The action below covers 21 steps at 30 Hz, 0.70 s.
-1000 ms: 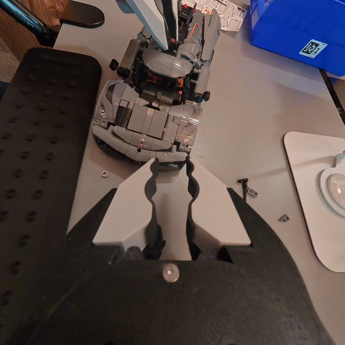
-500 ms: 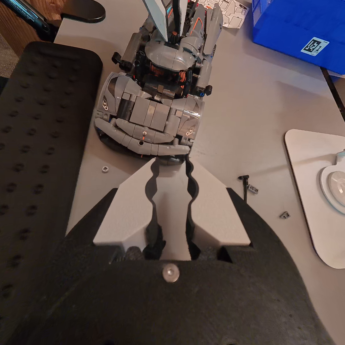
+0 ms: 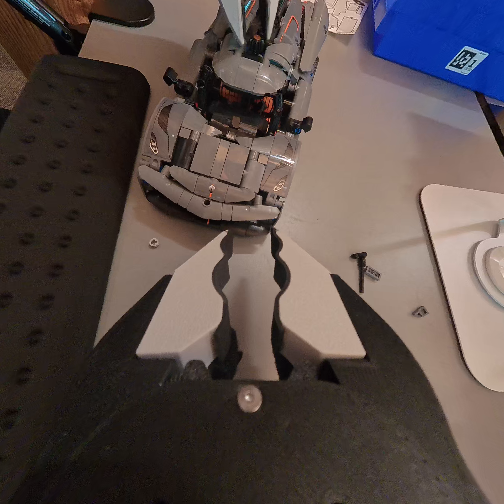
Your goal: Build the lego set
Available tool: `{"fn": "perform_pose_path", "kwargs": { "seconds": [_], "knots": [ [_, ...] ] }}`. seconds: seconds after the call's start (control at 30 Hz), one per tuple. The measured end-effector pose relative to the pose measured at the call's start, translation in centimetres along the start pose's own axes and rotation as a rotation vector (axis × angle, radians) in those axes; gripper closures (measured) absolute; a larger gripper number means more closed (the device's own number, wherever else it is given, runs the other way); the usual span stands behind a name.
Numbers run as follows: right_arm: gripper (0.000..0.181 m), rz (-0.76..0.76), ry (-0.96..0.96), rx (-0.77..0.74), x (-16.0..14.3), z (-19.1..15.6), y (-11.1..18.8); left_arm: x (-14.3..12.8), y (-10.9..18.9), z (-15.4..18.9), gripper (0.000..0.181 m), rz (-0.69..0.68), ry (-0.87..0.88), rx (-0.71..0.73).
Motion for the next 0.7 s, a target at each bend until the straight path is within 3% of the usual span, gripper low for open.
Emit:
{"fn": "perform_pose_path", "kwargs": {
  "seconds": [0.37,0.7],
  "knots": [
    [0.155,-0.003,0.003,0.003,0.0,-0.1,0.0,0.3,0.1,-0.2,0.166,-0.064,0.157,0.096],
    [0.155,-0.004,0.005,0.004,-0.1,-0.3,0.1,0.9,-0.4,0.5,0.17,-0.049,0.144,0.098]
  ]
}}
Point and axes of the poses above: each gripper's, where its closed fingertips meet, y back along the fingers, x out of its top, z = x × y across the jaws, the point moved 1 cm from there along y, back along the fingers, and after that the axes turned 13 degrees about x, right-handed, at the moved point
